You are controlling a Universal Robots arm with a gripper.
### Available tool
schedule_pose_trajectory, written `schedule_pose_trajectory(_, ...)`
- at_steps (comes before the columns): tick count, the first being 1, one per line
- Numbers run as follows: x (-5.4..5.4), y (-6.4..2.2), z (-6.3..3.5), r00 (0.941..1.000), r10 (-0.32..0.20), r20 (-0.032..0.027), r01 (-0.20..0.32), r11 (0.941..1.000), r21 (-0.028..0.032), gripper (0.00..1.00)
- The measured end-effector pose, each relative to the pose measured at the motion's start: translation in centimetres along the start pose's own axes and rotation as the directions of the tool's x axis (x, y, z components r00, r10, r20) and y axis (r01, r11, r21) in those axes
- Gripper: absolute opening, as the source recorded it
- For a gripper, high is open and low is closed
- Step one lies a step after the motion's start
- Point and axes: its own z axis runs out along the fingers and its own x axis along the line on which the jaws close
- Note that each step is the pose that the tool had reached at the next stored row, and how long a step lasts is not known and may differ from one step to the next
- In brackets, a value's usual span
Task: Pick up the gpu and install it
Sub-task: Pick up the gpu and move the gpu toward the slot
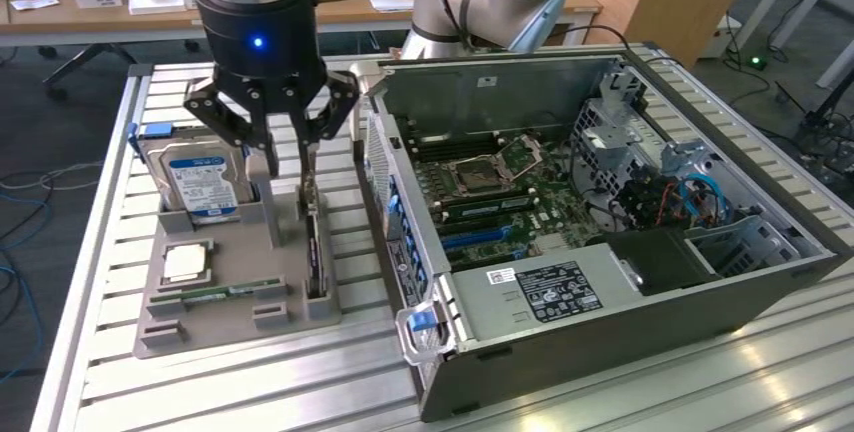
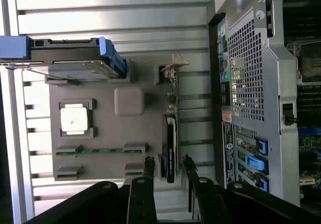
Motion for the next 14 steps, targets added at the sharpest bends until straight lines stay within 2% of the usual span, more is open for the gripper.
schedule_pose_trajectory(14,0.0,-0.06,1.47,1.0000,0.000,0.0000,0.000,1.0000,-0.0001,0.36)
